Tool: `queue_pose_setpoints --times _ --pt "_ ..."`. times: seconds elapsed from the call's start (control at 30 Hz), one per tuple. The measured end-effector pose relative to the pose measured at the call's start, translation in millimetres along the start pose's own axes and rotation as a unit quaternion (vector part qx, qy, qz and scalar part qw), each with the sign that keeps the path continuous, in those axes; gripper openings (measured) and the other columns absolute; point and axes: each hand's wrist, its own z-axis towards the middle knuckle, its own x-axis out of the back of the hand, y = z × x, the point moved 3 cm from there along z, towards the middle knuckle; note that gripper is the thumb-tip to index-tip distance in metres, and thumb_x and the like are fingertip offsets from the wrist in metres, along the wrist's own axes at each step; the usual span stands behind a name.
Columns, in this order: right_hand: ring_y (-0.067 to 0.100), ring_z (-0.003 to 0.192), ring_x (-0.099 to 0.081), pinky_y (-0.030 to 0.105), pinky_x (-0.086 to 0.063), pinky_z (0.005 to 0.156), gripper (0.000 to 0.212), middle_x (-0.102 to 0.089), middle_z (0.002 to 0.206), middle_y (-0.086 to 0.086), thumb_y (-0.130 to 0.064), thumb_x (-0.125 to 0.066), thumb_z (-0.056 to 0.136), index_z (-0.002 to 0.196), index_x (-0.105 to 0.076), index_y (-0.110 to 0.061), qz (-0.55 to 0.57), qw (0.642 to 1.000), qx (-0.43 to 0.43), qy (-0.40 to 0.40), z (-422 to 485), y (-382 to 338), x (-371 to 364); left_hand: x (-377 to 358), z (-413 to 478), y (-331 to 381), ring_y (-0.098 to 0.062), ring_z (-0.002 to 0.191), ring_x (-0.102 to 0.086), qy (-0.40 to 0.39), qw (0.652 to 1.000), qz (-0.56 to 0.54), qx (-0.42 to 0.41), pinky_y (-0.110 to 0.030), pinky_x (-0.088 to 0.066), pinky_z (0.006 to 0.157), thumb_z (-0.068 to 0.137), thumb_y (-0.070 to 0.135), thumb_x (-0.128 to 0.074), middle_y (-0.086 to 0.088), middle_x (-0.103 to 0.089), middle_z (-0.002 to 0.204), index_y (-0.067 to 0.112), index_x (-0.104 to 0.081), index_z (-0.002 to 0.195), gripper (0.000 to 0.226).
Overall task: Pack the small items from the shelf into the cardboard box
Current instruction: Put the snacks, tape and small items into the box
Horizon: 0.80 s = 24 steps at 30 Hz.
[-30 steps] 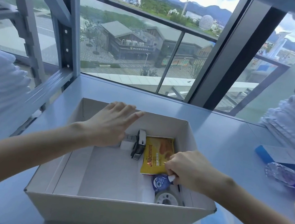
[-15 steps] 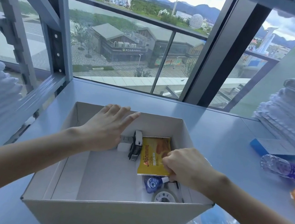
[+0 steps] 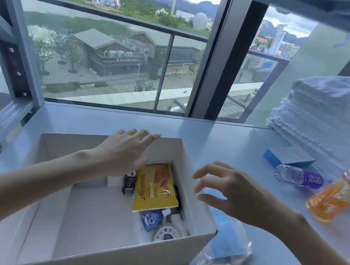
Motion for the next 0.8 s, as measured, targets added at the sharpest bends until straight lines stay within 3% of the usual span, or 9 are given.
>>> queue_pose_setpoints --times 0.13,0.37,0.5,0.6,0.8 --pt "0.013 0.103 -0.057 0.022 -0.047 0.089 0.019 -0.064 0.114 -0.005 -0.016 -0.059 0.09 0.107 -0.066 -0.02 0.023 0.999 -0.025 -0.002 -33.8 14.9 -1.3 -5.5 33.5 23.4 -0.024 0.113 -0.052 0.009 0.999 -0.051 0.014 -0.037 -0.043 0.086 0.094 0.039 -0.045 -0.002 -0.05 0.132 0.021 -0.03 0.141 0.052" --pt "0.009 0.114 -0.051 0.007 -0.028 0.094 0.025 -0.055 0.127 -0.007 -0.02 -0.056 0.092 0.116 -0.062 -0.023 0.064 0.988 -0.137 -0.038 -85.7 59.0 -17.2 -3.5 65.9 40.3 -0.029 0.078 -0.06 0.033 0.998 -0.014 0.06 -0.034 -0.045 0.06 0.098 0.021 -0.041 -0.006 -0.067 0.094 0.014 -0.056 0.108 0.02" --pt "0.007 0.113 -0.05 0.013 -0.034 0.095 0.026 -0.056 0.126 -0.009 -0.023 -0.056 0.091 0.116 -0.062 -0.025 0.069 0.983 -0.162 -0.057 -100.2 83.9 -25.8 -2.7 72.0 43.8 -0.025 0.064 -0.05 0.024 0.995 0.045 0.086 -0.028 -0.033 0.053 0.093 0.007 -0.044 -0.001 -0.054 0.07 0.015 -0.057 0.096 0.016" --pt "0.006 0.112 -0.051 0.014 -0.035 0.094 0.025 -0.057 0.123 -0.009 -0.023 -0.056 0.091 0.115 -0.062 -0.027 0.072 0.979 -0.177 -0.066 -109.0 103.0 -28.3 -2.0 74.3 47.3 -0.023 0.06 -0.047 0.025 0.992 0.073 0.096 -0.026 -0.027 0.05 0.09 0.003 -0.042 -0.001 -0.052 0.067 0.015 -0.056 0.093 0.019" --pt "0.008 0.112 -0.051 0.019 -0.037 0.098 0.023 -0.057 0.121 -0.007 -0.023 -0.057 0.091 0.113 -0.063 -0.026 0.082 0.975 -0.186 -0.09 -124.1 132.9 -31.8 -7.1 90.5 72.9 -0.022 0.06 -0.049 0.025 0.991 0.097 0.091 -0.026 -0.029 0.05 0.091 0.003 -0.042 0.001 -0.049 0.063 0.016 -0.056 0.096 0.019"
